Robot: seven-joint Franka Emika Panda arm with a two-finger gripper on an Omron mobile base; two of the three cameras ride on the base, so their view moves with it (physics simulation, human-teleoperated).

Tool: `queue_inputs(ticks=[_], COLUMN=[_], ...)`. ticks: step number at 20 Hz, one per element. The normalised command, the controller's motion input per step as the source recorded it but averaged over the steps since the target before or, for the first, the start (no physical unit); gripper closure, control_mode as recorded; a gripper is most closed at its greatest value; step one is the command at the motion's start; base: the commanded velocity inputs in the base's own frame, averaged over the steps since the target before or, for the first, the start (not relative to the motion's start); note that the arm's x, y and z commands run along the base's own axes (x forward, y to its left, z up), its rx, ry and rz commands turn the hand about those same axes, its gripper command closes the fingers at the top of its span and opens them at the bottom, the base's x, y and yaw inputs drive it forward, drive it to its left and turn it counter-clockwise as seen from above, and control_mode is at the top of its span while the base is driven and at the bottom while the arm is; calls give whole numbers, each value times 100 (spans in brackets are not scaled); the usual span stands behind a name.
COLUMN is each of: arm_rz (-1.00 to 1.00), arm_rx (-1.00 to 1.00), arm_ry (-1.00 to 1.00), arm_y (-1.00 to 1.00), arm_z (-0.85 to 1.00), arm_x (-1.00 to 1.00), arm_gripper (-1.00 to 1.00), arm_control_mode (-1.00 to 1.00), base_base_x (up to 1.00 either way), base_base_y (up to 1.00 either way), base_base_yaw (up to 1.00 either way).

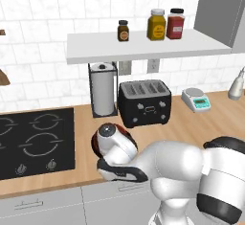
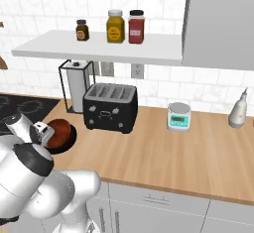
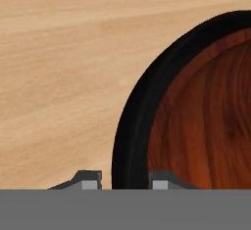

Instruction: Pick up the bowls on the counter and stack them on top of one another in the open cabinet. Place the smaller bowl on top of the larger bowl.

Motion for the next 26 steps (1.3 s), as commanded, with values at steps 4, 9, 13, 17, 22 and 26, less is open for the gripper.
queue_inputs(ticks=[4, 9, 13, 17, 22, 26], arm_rz=[0, 1, 5, 6, 7, 8], arm_rx=[0, 0, -1, -3, -8, -10], arm_ry=[0, -4, -6, -7, -13, -12], arm_y=[0, 0, 0, 0, 0, 0], arm_z=[95, 100, 100, 100, 100, 100], arm_x=[-23, -74, -77, -56, -26, -7], arm_gripper=[100, 100, 100, 100, 100, 100], arm_control_mode=[-100, -100, -100, -100, -100, -100], base_base_x=[0, 0, 0, 0, 0, 0], base_base_y=[0, 0, 0, 0, 0, 0], base_base_yaw=[0, 0, 0, 0, 0, 0])
